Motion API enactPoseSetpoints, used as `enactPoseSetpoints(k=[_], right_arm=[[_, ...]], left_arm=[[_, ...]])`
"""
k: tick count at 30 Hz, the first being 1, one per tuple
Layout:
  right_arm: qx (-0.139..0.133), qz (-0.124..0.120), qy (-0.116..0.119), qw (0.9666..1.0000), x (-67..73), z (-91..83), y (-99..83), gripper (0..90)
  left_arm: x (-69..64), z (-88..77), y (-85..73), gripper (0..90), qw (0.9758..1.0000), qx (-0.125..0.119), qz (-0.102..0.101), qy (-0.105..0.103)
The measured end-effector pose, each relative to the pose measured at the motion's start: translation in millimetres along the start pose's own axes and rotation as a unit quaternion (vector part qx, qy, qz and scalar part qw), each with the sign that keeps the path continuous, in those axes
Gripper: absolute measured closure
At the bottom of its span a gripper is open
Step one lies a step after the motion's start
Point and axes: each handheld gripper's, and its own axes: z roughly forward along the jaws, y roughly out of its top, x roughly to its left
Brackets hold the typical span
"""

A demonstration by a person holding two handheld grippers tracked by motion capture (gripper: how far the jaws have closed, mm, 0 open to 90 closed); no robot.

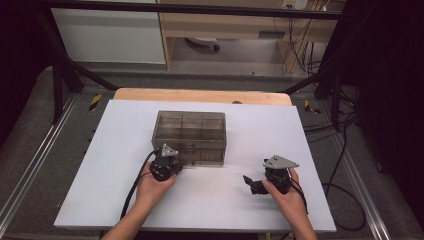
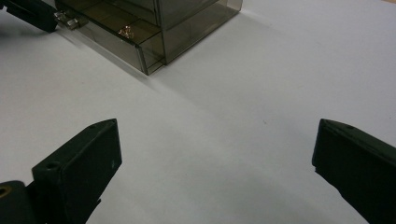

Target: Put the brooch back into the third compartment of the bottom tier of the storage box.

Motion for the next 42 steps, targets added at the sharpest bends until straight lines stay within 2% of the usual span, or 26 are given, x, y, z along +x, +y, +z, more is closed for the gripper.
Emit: enactPoseSetpoints(k=[42], right_arm=[[0.002, -0.002, 0.001, 1.0000, -0.2, 0.7, -0.3, 1.9]], left_arm=[[4.3, 5.2, 7.2, 90.0, 1.0000, 0.004, 0.003, 0.006]])
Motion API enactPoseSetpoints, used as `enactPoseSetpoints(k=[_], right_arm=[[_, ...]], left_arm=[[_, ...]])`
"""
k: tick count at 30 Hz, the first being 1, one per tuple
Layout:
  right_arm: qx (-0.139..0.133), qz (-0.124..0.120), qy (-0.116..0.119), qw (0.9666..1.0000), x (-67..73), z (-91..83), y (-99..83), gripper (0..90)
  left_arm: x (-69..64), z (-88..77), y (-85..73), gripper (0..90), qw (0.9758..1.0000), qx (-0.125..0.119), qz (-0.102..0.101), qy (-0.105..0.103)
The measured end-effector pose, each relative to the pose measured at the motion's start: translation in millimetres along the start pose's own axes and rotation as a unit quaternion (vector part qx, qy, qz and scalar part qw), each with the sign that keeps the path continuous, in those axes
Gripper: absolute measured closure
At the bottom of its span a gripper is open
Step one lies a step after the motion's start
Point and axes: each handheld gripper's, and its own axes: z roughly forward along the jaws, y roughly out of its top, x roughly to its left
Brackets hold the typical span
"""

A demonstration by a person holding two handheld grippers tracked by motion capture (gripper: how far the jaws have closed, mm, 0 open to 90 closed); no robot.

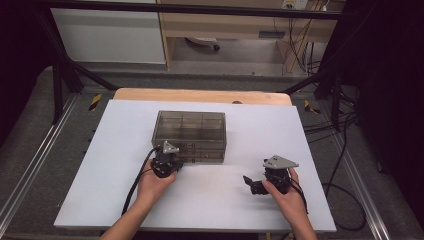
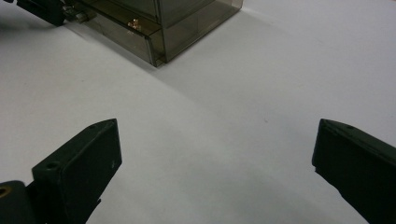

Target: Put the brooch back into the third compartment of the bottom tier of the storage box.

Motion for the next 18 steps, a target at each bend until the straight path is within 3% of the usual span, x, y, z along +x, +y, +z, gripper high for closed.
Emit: enactPoseSetpoints(k=[18], right_arm=[[0.001, 0.000, 0.000, 1.0000, -0.1, 0.0, 0.0, 1.9]], left_arm=[[1.5, 2.4, 3.7, 90.0, 0.9999, 0.001, 0.008, 0.007]])
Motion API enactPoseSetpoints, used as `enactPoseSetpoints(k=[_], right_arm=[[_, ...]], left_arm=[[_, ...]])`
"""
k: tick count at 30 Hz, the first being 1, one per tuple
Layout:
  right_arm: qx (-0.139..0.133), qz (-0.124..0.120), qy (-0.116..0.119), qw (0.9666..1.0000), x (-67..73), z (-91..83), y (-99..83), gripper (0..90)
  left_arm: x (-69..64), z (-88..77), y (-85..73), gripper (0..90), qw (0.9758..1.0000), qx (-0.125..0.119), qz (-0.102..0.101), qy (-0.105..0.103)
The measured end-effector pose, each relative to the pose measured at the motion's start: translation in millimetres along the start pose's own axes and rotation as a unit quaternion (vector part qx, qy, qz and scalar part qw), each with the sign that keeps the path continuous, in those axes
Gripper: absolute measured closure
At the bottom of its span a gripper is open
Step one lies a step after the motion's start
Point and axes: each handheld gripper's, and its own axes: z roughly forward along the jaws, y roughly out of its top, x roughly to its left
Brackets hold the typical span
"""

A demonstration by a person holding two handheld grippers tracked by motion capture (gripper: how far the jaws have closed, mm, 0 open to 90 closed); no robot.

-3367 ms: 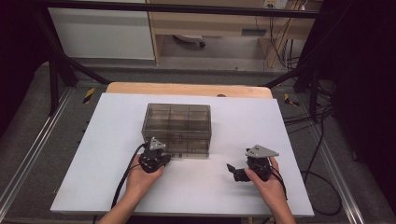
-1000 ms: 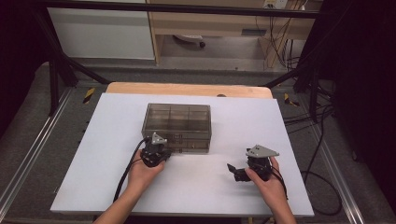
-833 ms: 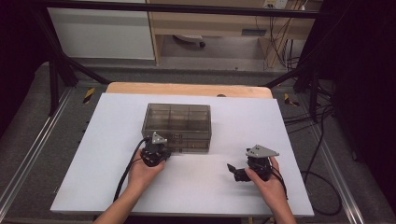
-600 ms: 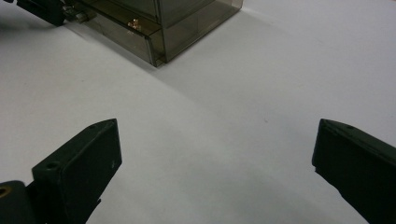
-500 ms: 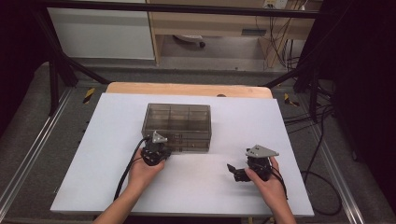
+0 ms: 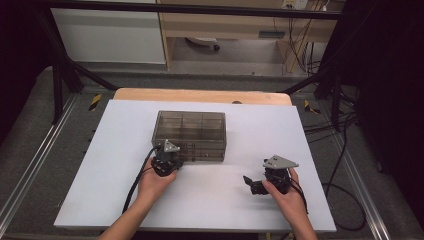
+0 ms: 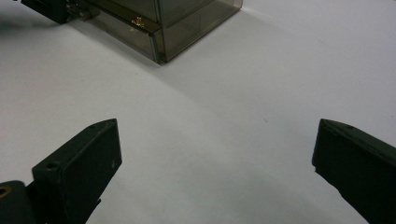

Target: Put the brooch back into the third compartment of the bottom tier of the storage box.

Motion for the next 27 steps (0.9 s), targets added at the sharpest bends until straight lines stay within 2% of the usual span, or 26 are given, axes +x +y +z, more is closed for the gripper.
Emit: enactPoseSetpoints(k=[26, 27], right_arm=[[0.000, 0.001, 0.000, 1.0000, 0.1, 0.1, -0.2, 1.9], [0.001, 0.000, 0.000, 1.0000, -0.1, 0.0, -0.2, 1.9]], left_arm=[[3.1, 3.4, 4.2, 90.0, 1.0000, 0.002, -0.001, 0.003], [4.1, 4.2, 4.7, 90.0, 1.0000, -0.004, 0.006, 0.004]])
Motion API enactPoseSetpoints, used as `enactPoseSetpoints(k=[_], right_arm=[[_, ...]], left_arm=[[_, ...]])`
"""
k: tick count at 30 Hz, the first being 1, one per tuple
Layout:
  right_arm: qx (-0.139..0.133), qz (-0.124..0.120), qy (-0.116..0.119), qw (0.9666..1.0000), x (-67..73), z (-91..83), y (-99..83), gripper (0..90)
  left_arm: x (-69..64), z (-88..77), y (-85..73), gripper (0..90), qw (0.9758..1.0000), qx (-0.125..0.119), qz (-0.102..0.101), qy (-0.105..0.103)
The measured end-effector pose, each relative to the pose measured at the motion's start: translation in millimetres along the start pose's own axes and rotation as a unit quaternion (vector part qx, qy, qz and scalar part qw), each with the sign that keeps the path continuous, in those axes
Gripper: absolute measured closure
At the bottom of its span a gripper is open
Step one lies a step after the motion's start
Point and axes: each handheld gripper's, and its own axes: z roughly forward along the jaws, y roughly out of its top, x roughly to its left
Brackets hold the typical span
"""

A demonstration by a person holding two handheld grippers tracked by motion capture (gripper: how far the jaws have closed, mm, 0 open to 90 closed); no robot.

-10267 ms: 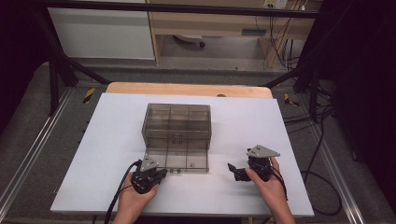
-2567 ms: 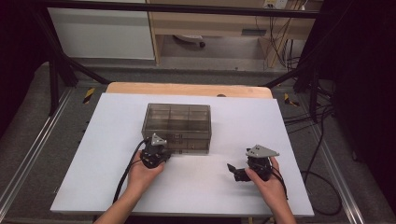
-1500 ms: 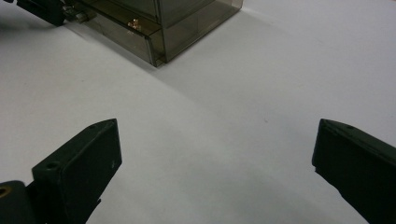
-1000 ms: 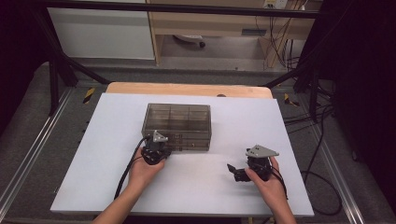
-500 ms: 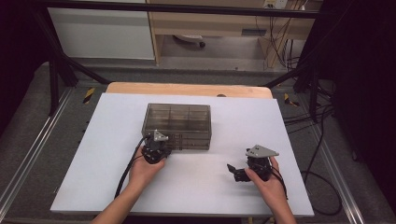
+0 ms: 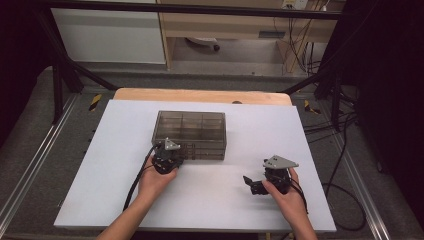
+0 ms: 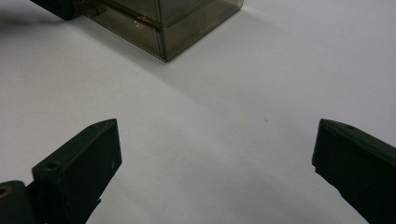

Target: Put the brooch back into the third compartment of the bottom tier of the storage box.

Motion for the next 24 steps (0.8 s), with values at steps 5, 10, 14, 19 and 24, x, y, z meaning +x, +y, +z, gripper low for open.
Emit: enactPoseSetpoints(k=[5, 10, 14, 19, 24], right_arm=[[-0.001, 0.000, -0.001, 1.0000, -0.2, 0.1, 0.0, 1.9], [0.000, -0.001, 0.000, 1.0000, -0.3, 0.2, 0.0, 1.9], [0.000, -0.001, 0.000, 1.0000, 0.0, 0.1, 0.0, 1.9], [0.000, -0.001, 0.000, 1.0000, 0.2, 0.2, 0.1, 1.9], [0.000, -0.001, 0.000, 1.0000, -0.2, 0.2, 0.0, 1.9]], left_arm=[[0.1, 0.0, 0.5, 90.0, 1.0000, 0.001, 0.001, 0.000], [-0.1, 0.0, 0.4, 90.0, 1.0000, 0.001, 0.001, 0.001], [-0.2, 0.0, 0.4, 90.0, 1.0000, 0.001, 0.001, 0.001], [-0.3, 0.0, 0.5, 90.0, 1.0000, 0.000, 0.000, 0.000], [-0.3, 0.3, 0.5, 90.0, 1.0000, -0.003, 0.002, 0.001]])
